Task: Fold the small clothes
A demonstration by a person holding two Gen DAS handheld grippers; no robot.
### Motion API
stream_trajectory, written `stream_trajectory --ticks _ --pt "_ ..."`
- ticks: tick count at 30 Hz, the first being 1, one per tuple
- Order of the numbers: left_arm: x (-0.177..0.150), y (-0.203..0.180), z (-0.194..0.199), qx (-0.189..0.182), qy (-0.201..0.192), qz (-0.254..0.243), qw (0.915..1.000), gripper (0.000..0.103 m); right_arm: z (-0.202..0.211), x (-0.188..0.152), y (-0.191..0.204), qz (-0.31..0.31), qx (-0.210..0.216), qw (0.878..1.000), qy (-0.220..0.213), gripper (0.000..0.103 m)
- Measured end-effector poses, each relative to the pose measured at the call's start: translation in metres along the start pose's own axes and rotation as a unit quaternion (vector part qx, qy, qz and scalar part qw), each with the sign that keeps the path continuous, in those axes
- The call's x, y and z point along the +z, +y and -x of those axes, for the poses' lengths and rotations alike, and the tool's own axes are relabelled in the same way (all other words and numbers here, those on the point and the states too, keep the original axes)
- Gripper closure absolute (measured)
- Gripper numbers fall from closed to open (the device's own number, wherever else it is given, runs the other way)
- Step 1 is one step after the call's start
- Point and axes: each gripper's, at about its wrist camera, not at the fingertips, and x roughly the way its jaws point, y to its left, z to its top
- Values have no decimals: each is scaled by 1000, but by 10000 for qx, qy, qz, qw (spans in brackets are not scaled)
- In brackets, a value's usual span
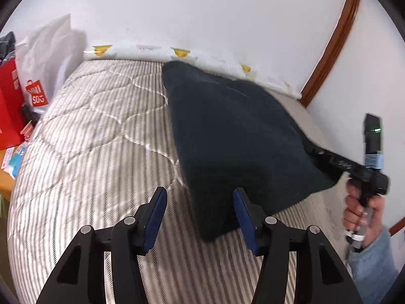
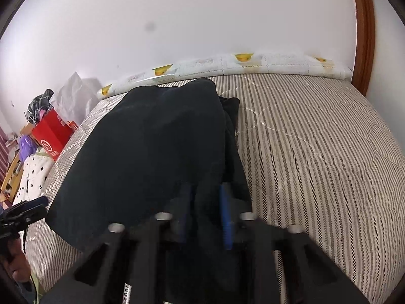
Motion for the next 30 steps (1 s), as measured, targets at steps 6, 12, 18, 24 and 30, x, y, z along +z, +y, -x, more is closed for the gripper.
stream_trajectory --ticks 6,12,18,24,30 --pt "-5 -6 -18 262 215 -152 9993 48 23 -3 -34 -433 658 9963 -338 99" --pt "-3 -4 -17 167 366 -86 9992 48 12 -8 -35 -341 494 9982 -32 98" --pt "11 -1 -15 208 375 -170 9989 48 30 23 -36 -153 154 9997 -65 91" --pt "41 5 -22 359 291 -141 9988 49 13 75 -25 103 64 9999 96 66" --pt "77 8 -34 526 182 -275 9981 44 -36 119 -16 1 227 9987 465 61"
